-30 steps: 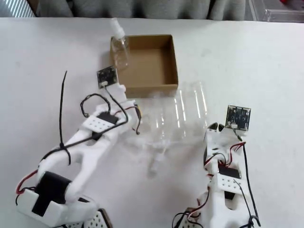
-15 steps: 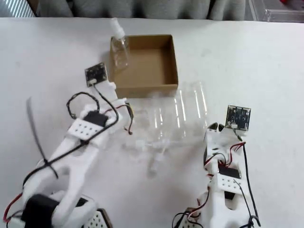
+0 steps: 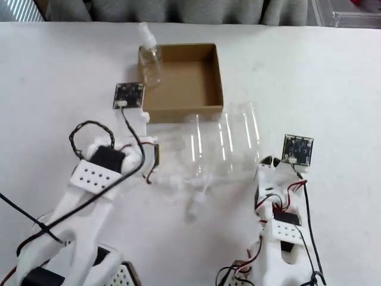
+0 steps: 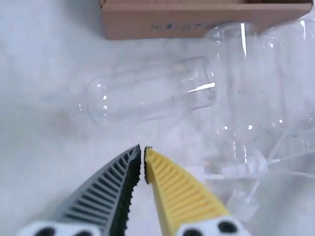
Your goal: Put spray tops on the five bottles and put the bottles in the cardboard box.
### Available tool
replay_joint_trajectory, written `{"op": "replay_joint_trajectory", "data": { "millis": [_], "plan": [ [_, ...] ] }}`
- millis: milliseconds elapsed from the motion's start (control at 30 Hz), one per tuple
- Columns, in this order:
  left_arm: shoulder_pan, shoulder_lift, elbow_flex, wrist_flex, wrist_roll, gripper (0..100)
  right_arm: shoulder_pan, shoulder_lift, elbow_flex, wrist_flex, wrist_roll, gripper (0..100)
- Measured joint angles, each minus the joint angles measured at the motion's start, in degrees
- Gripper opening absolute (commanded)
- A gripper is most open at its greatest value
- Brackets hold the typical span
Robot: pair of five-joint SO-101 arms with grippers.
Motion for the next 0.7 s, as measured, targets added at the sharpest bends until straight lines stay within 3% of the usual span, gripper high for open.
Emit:
{"op": "replay_joint_trajectory", "data": {
  "millis": [433, 600, 700],
  "plan": [
    [0.35, -0.18, 0.00, 0.53, 8.35, 3, 0.00, 0.00, 0.00, 0.00, 0.00, 1.7],
    [0.35, -0.18, 0.00, 0.53, 10.55, 17, 0.00, 0.00, 0.00, 0.00, 0.00, 1.7],
    [0.35, -0.18, 0.00, 0.53, 11.34, 20, 0.00, 0.00, 0.00, 0.00, 0.00, 1.7]
  ]
}}
